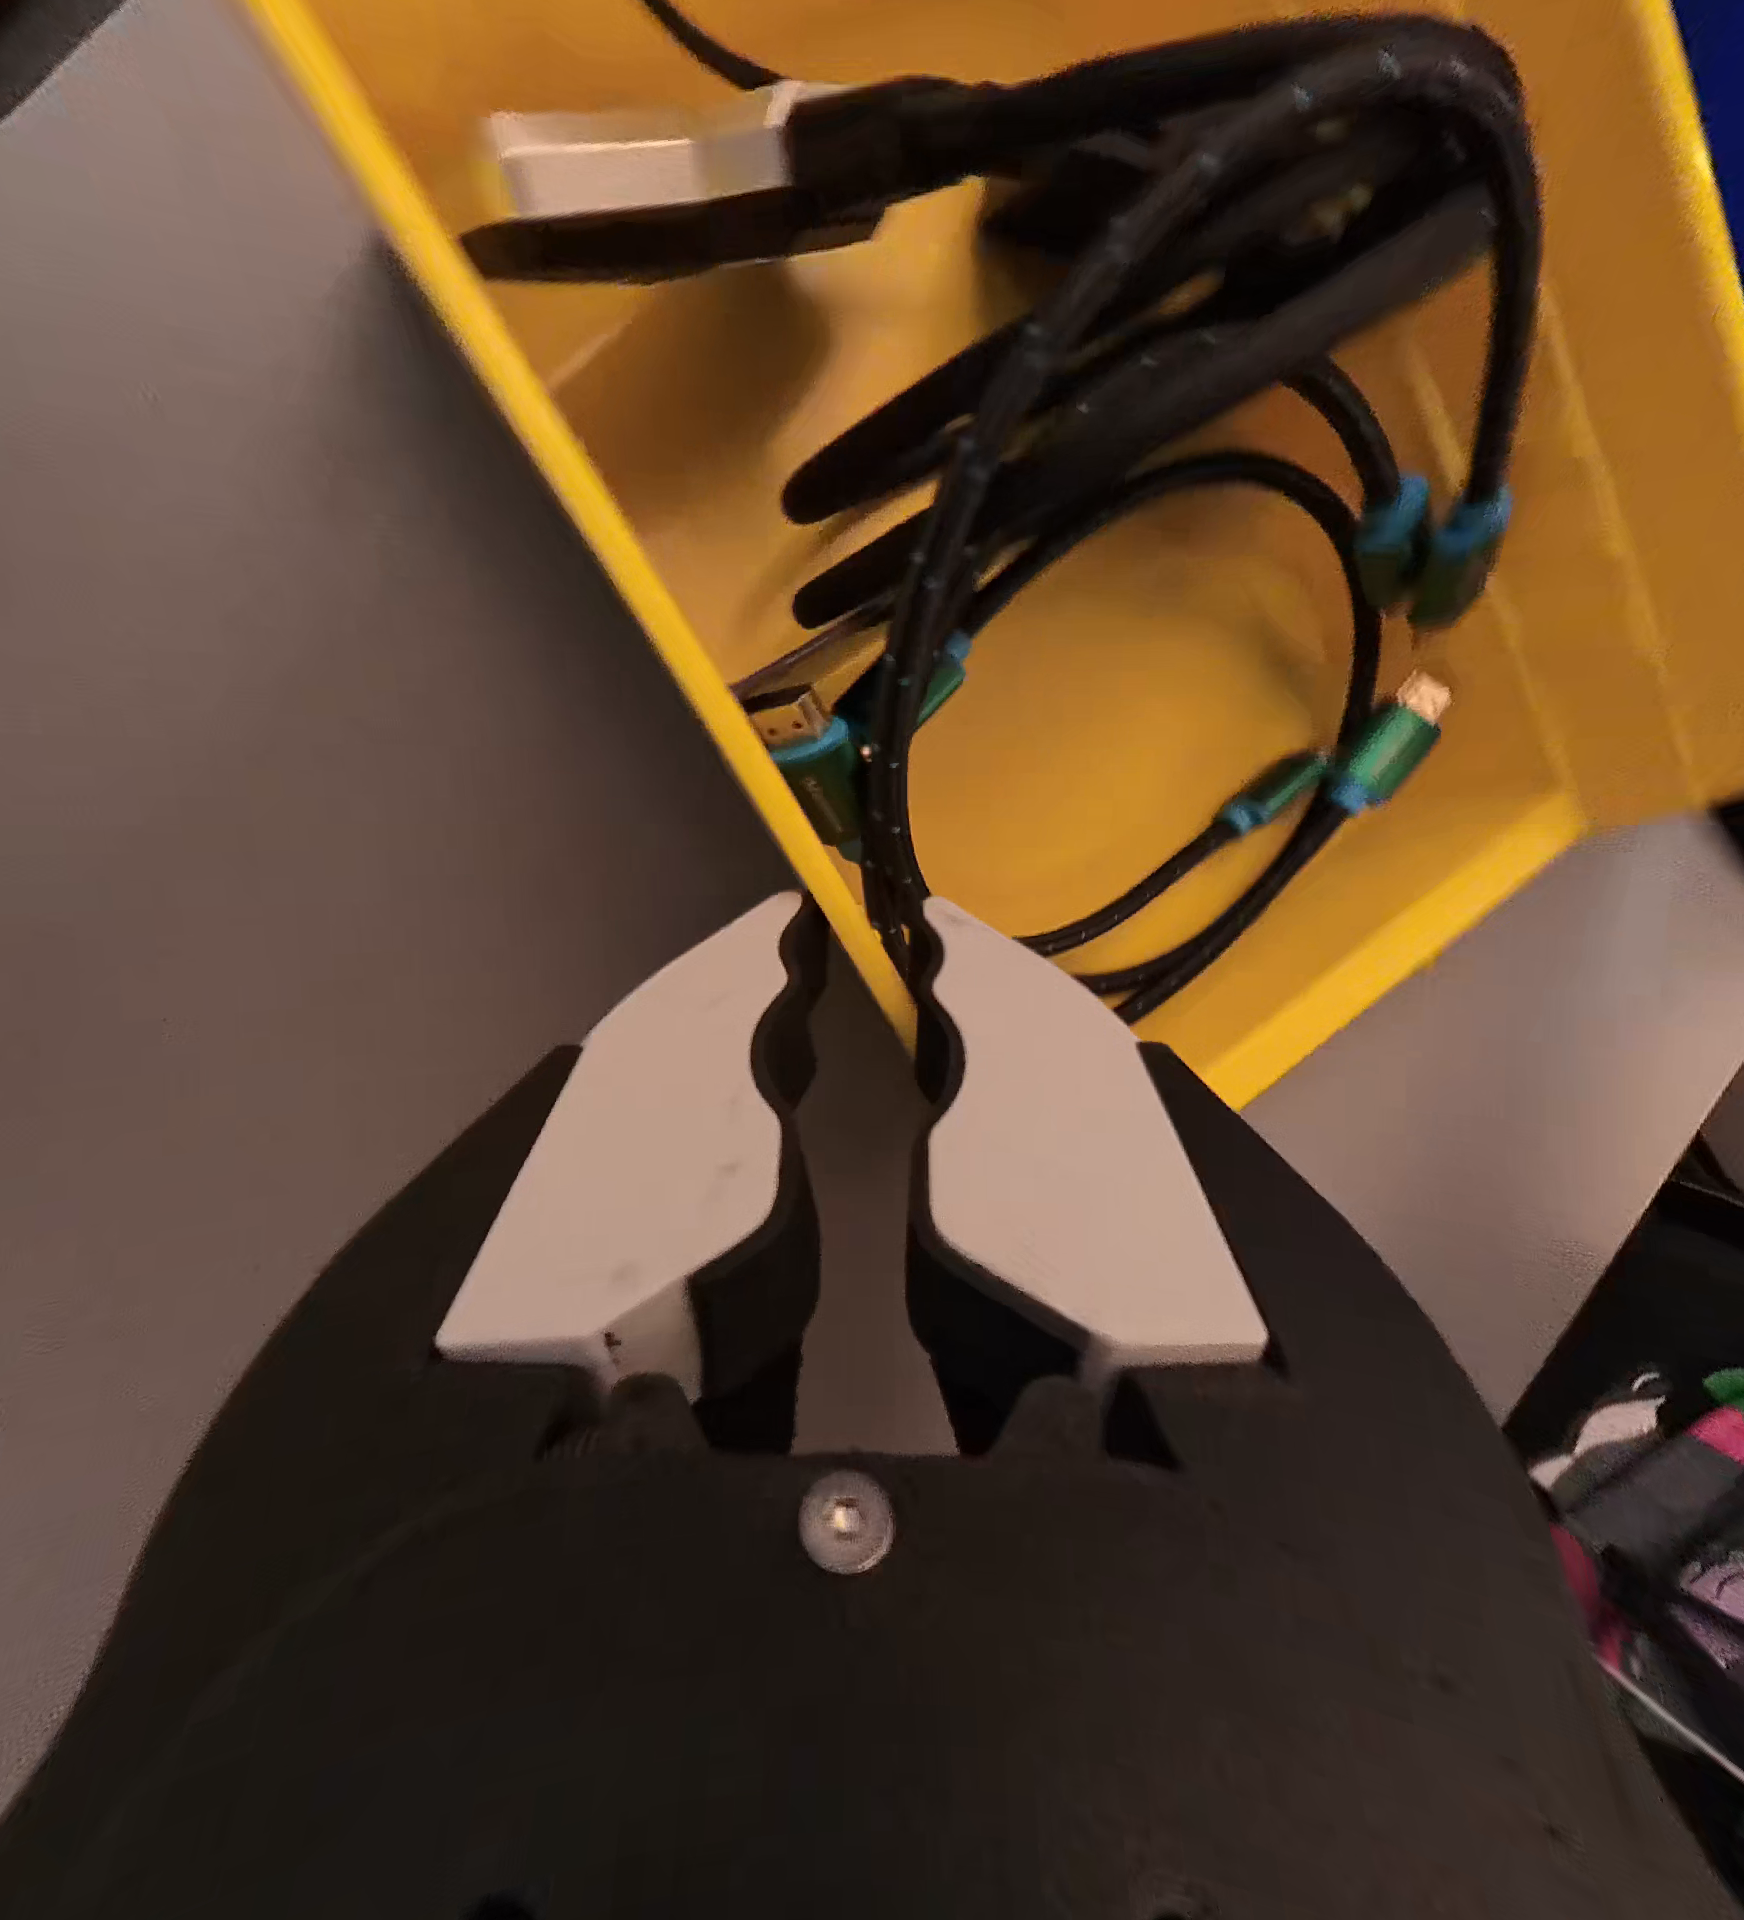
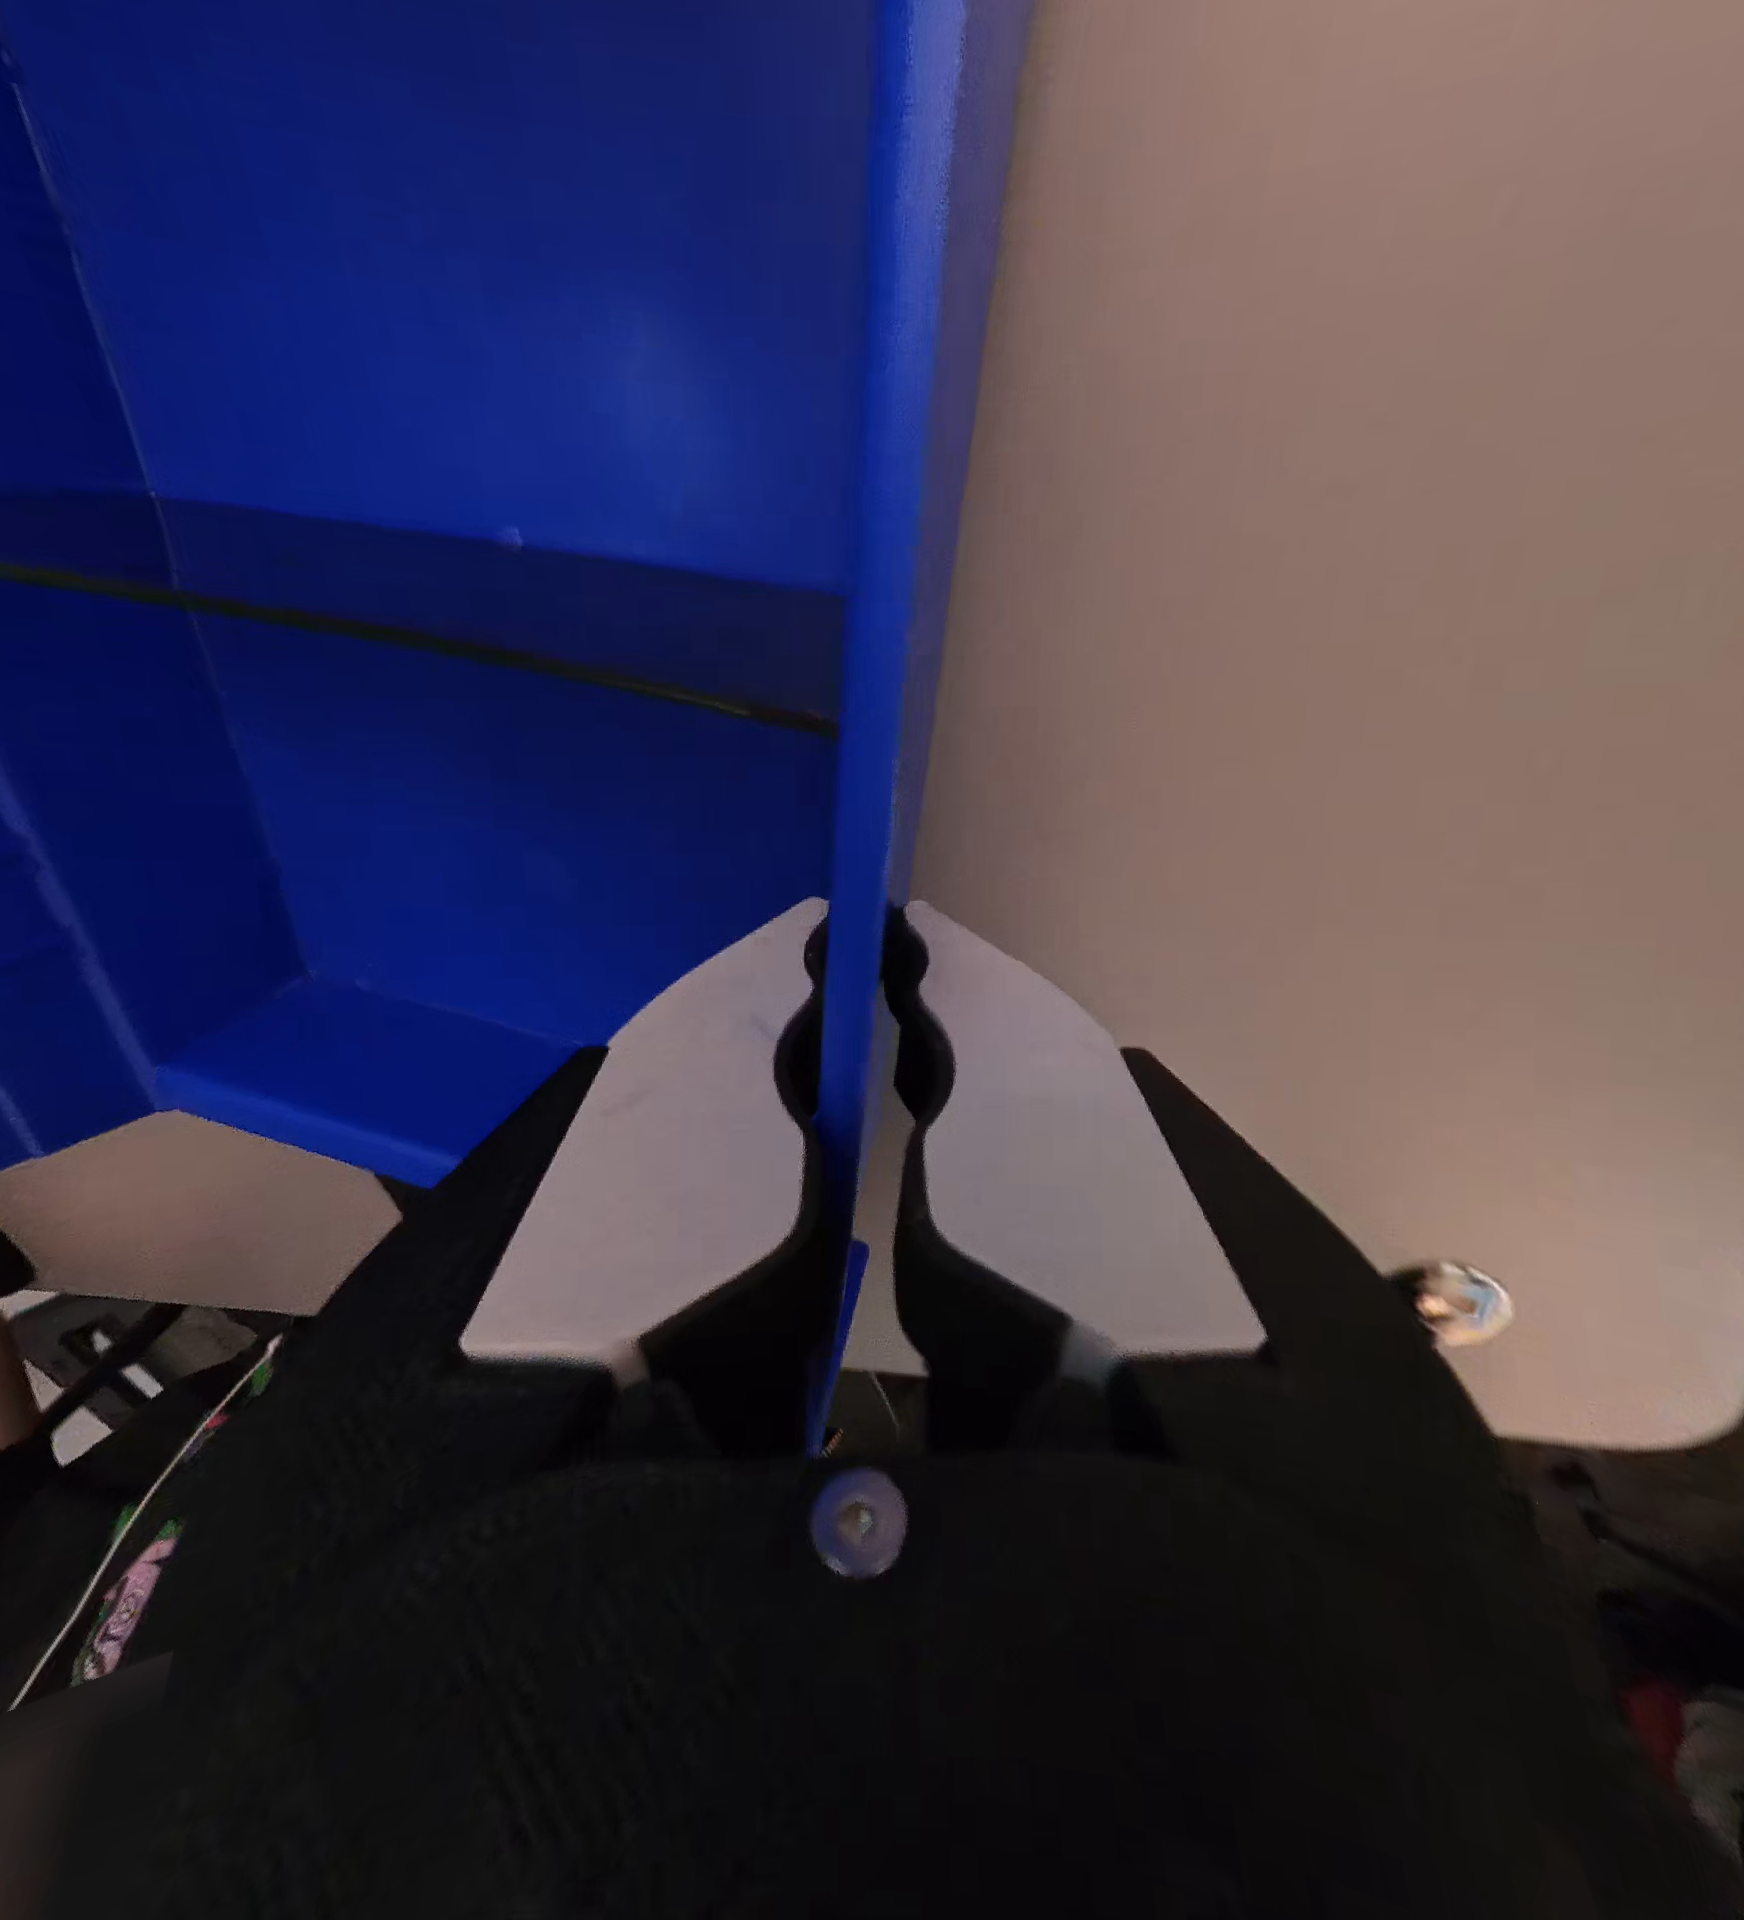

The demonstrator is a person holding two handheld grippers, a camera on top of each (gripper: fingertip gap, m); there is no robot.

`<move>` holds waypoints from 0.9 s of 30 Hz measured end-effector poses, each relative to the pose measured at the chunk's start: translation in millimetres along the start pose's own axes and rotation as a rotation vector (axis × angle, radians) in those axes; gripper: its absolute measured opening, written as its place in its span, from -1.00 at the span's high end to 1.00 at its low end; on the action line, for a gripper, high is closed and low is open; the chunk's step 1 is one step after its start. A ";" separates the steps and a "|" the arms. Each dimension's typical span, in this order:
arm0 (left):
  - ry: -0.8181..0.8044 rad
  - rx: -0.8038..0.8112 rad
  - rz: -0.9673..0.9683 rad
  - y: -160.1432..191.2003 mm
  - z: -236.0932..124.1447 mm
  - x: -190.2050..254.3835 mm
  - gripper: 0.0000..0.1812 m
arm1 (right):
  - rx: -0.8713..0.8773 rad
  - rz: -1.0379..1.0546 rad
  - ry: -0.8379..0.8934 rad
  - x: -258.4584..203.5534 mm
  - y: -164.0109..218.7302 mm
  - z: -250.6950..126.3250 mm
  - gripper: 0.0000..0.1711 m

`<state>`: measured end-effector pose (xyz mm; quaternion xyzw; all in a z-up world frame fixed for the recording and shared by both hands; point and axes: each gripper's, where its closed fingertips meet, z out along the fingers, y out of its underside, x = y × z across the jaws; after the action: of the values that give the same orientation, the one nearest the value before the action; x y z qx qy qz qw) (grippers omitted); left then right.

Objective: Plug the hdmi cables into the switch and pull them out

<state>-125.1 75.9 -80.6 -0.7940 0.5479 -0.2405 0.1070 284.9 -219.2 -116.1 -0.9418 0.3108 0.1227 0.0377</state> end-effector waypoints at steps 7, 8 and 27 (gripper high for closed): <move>-0.134 0.080 -0.327 73.7 -77.5 -118.4 0.94 | 0.003 -0.152 -0.022 -79.4 -22.8 33.4 0.90; -0.154 0.104 -0.373 86.6 -88.9 -132.7 0.93 | 0.004 -0.160 -0.037 -90.6 -25.1 35.9 0.89; -0.191 0.394 -0.842 199.7 -175.8 -204.7 0.90 | 0.081 0.038 0.030 -22.7 -51.0 18.2 0.90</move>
<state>-434.4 205.8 -69.9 -0.9301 0.1102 -0.2885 0.1988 293.9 -162.4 -128.2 -0.9351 0.3341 0.0964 0.0688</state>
